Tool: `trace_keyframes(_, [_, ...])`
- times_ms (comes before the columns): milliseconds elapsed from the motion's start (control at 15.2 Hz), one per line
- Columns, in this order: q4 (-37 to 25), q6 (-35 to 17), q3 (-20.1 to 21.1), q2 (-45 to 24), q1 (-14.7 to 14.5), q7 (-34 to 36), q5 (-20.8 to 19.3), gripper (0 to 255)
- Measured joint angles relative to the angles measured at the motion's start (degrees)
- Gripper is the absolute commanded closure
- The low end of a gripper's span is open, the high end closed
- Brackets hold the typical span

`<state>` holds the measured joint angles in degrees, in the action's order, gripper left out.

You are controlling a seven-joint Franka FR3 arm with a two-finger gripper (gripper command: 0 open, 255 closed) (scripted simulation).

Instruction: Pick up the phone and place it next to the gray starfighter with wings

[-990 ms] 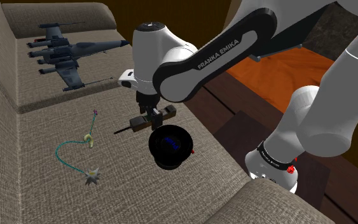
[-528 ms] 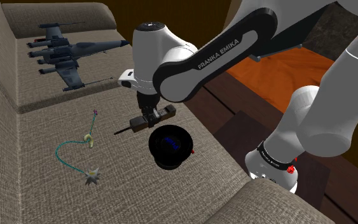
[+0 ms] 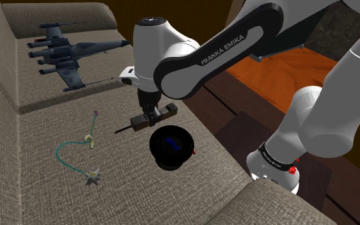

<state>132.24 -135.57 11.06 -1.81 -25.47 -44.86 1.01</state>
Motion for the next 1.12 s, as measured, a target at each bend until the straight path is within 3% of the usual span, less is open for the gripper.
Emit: trace_keyframes(1122, [-6.2, 13.0, -0.2, 6.9, 0.1, -0.8, 1.4, 255])
